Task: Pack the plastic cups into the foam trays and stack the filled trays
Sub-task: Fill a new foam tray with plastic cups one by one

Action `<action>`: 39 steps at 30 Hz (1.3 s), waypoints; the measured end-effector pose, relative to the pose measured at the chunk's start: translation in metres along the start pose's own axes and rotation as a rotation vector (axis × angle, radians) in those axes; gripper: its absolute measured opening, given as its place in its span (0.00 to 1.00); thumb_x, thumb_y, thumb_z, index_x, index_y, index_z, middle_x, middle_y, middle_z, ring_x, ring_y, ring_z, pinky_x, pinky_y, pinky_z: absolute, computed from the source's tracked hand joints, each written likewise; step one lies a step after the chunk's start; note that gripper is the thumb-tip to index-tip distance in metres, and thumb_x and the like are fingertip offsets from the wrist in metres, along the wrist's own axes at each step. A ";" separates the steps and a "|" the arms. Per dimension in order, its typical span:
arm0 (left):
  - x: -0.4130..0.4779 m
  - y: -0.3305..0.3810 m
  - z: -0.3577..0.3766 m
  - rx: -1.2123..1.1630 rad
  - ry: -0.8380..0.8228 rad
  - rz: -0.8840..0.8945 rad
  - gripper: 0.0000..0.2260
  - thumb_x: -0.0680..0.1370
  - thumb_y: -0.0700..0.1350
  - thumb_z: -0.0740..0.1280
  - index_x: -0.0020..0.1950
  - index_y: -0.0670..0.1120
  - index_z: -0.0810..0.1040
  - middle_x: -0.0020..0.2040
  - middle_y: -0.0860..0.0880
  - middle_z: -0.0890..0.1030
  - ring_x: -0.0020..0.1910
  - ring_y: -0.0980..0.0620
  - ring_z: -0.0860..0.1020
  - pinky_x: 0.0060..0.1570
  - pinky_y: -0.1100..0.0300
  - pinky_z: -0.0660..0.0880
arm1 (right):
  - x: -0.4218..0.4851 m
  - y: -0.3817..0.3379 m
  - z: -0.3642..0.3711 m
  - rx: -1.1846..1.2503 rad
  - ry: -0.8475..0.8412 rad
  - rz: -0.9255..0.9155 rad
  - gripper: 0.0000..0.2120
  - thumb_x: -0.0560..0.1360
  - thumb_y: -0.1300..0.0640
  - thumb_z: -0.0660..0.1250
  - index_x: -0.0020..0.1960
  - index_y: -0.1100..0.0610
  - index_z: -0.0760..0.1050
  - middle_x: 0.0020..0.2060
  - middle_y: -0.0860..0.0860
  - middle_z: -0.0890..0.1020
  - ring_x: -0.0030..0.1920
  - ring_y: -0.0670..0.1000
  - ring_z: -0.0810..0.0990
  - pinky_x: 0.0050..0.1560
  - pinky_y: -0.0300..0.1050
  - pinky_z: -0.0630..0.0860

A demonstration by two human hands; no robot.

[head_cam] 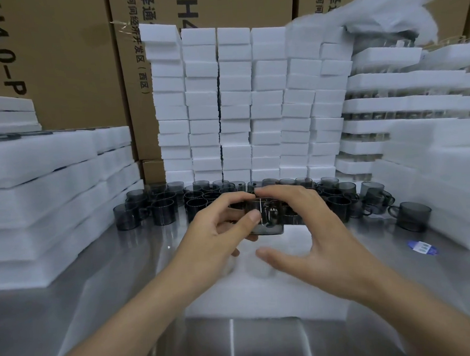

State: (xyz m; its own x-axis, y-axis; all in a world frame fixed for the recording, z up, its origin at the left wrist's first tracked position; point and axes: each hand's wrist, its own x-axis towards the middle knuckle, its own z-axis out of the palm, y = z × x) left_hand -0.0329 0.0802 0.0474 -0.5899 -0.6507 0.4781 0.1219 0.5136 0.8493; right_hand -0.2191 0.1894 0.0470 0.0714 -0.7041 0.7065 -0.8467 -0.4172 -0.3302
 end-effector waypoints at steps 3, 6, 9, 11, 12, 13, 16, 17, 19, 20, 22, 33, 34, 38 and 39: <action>0.001 -0.001 -0.001 -0.030 -0.028 -0.014 0.20 0.78 0.58 0.68 0.70 0.58 0.79 0.55 0.51 0.88 0.51 0.51 0.87 0.41 0.62 0.78 | 0.004 0.001 -0.004 0.257 -0.019 0.149 0.17 0.81 0.49 0.66 0.69 0.41 0.76 0.65 0.41 0.81 0.70 0.47 0.77 0.67 0.44 0.72; -0.001 -0.002 0.001 -0.002 -0.043 0.000 0.21 0.78 0.58 0.68 0.71 0.60 0.78 0.56 0.53 0.88 0.52 0.53 0.87 0.41 0.63 0.78 | 0.011 0.003 -0.008 0.418 -0.038 0.277 0.10 0.82 0.46 0.64 0.57 0.47 0.82 0.53 0.47 0.86 0.58 0.50 0.83 0.59 0.49 0.79; -0.001 -0.003 0.001 0.024 -0.015 0.017 0.21 0.79 0.59 0.68 0.73 0.63 0.76 0.59 0.57 0.87 0.58 0.56 0.85 0.45 0.62 0.80 | 0.013 0.005 -0.010 0.421 -0.027 0.300 0.10 0.82 0.46 0.66 0.48 0.49 0.82 0.46 0.51 0.85 0.50 0.56 0.82 0.53 0.48 0.78; 0.002 -0.004 -0.005 0.043 0.068 0.047 0.15 0.83 0.60 0.68 0.70 0.63 0.78 0.60 0.60 0.86 0.58 0.58 0.85 0.46 0.64 0.80 | 0.014 0.006 -0.016 0.412 0.040 0.296 0.10 0.84 0.49 0.68 0.44 0.47 0.81 0.39 0.46 0.83 0.41 0.49 0.79 0.48 0.41 0.75; 0.005 -0.006 -0.009 0.053 0.127 0.058 0.12 0.84 0.58 0.68 0.67 0.63 0.81 0.58 0.61 0.86 0.56 0.59 0.85 0.47 0.65 0.79 | 0.014 0.008 -0.020 0.400 0.083 0.315 0.11 0.84 0.50 0.68 0.43 0.48 0.81 0.37 0.44 0.81 0.39 0.46 0.77 0.47 0.40 0.74; 0.008 -0.009 -0.014 0.067 0.188 0.057 0.08 0.84 0.54 0.68 0.63 0.62 0.83 0.56 0.61 0.87 0.56 0.59 0.85 0.49 0.65 0.79 | 0.014 0.011 -0.023 0.382 0.128 0.343 0.11 0.84 0.50 0.68 0.43 0.49 0.81 0.37 0.47 0.81 0.38 0.47 0.76 0.46 0.43 0.73; 0.015 -0.027 -0.029 0.129 0.300 -0.022 0.09 0.83 0.43 0.71 0.57 0.57 0.86 0.54 0.60 0.87 0.57 0.59 0.83 0.59 0.58 0.77 | 0.012 0.020 -0.031 0.320 0.234 0.449 0.12 0.83 0.51 0.68 0.43 0.53 0.80 0.43 0.60 0.82 0.47 0.64 0.78 0.51 0.59 0.76; 0.016 -0.033 -0.031 0.149 0.300 -0.064 0.10 0.82 0.42 0.72 0.58 0.57 0.86 0.55 0.60 0.87 0.58 0.60 0.83 0.62 0.58 0.76 | 0.012 0.022 -0.031 0.298 0.256 0.483 0.12 0.83 0.52 0.68 0.42 0.54 0.79 0.43 0.60 0.81 0.48 0.63 0.78 0.54 0.62 0.77; 0.017 -0.043 -0.034 0.180 0.256 -0.154 0.11 0.81 0.43 0.74 0.61 0.58 0.85 0.59 0.60 0.86 0.62 0.61 0.80 0.66 0.58 0.73 | 0.011 0.024 -0.030 0.257 0.264 0.537 0.13 0.82 0.52 0.68 0.40 0.54 0.79 0.41 0.58 0.81 0.44 0.59 0.78 0.55 0.62 0.77; 0.017 -0.047 -0.035 0.161 0.230 -0.197 0.12 0.81 0.44 0.74 0.61 0.59 0.85 0.60 0.61 0.85 0.63 0.62 0.80 0.67 0.58 0.72 | 0.010 0.025 -0.029 0.246 0.258 0.552 0.13 0.82 0.51 0.68 0.39 0.53 0.78 0.38 0.56 0.80 0.40 0.55 0.76 0.51 0.61 0.77; 0.018 -0.052 -0.038 0.081 0.185 -0.286 0.11 0.79 0.47 0.75 0.59 0.61 0.86 0.58 0.61 0.86 0.62 0.63 0.80 0.67 0.59 0.72 | 0.008 0.026 -0.028 0.226 0.234 0.565 0.15 0.80 0.50 0.68 0.35 0.50 0.74 0.36 0.53 0.81 0.37 0.51 0.75 0.44 0.53 0.71; 0.018 -0.067 -0.040 -0.080 0.223 -0.336 0.14 0.69 0.55 0.74 0.53 0.55 0.89 0.54 0.50 0.89 0.54 0.47 0.87 0.56 0.50 0.80 | 0.004 0.024 -0.020 0.011 0.016 0.557 0.10 0.75 0.49 0.69 0.38 0.52 0.77 0.47 0.46 0.83 0.41 0.44 0.77 0.44 0.45 0.73; 0.019 -0.067 -0.040 -0.081 0.226 -0.333 0.14 0.69 0.55 0.73 0.52 0.55 0.89 0.54 0.50 0.89 0.54 0.47 0.87 0.57 0.50 0.79 | 0.004 0.023 -0.020 -0.001 0.007 0.557 0.11 0.75 0.47 0.68 0.38 0.52 0.77 0.46 0.45 0.81 0.42 0.44 0.77 0.45 0.46 0.74; 0.020 -0.068 -0.039 -0.089 0.235 -0.327 0.13 0.69 0.55 0.73 0.51 0.55 0.90 0.53 0.50 0.89 0.55 0.47 0.87 0.58 0.49 0.79 | 0.006 0.021 -0.024 -0.052 -0.011 0.572 0.18 0.65 0.36 0.63 0.37 0.52 0.76 0.43 0.45 0.79 0.41 0.45 0.78 0.46 0.47 0.76; 0.020 -0.068 -0.038 -0.093 0.235 -0.326 0.13 0.69 0.55 0.73 0.51 0.55 0.90 0.53 0.49 0.89 0.55 0.46 0.87 0.58 0.49 0.79 | 0.006 0.020 -0.024 -0.070 -0.022 0.567 0.20 0.64 0.34 0.62 0.36 0.51 0.76 0.43 0.45 0.79 0.41 0.45 0.78 0.46 0.47 0.77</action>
State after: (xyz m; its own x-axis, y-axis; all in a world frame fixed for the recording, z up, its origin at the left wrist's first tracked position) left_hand -0.0220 0.0109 0.0075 -0.4122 -0.8868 0.2091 0.0367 0.2132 0.9763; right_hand -0.2487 0.1902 0.0600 -0.3943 -0.8187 0.4174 -0.7884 0.0680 -0.6114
